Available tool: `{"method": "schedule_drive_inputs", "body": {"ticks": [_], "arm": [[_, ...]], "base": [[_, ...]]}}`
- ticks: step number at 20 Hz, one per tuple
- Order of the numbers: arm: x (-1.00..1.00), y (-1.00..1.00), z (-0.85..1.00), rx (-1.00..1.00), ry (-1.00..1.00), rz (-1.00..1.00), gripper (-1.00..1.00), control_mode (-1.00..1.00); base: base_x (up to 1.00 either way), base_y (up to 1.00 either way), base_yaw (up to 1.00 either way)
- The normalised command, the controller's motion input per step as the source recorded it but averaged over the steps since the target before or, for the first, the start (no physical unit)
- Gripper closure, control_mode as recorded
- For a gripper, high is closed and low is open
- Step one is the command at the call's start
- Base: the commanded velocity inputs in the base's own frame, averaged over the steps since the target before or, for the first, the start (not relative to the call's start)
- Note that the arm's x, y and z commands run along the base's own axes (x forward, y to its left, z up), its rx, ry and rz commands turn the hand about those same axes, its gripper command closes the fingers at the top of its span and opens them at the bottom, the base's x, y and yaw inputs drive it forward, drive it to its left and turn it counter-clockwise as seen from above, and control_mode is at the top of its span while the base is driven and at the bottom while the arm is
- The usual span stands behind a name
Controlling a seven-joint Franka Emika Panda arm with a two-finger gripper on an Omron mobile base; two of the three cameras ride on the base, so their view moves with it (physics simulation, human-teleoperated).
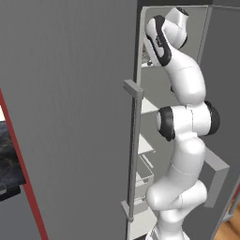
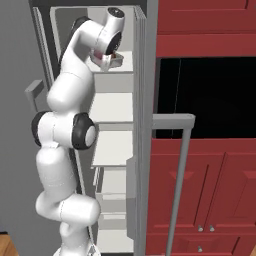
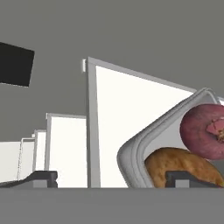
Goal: Take the onion and potato out of the freezer and place them in the tupperware container on the counter. Then put the tupperware containing the vegetables back in the freezer.
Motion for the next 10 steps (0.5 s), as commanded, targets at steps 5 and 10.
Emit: {"method": "schedule_drive_inputs", "body": {"ticks": [5, 10], "arm": [[-1.00, 0.00, 0.08, -0.04, -0.07, 0.00, -1.00, -1.00], [-1.00, 0.00, 0.16, -0.07, -0.18, 0.00, -1.00, -1.00]], "base": [[0.00, 0.00, 0.00], [0.00, 0.00, 0.00]]}}
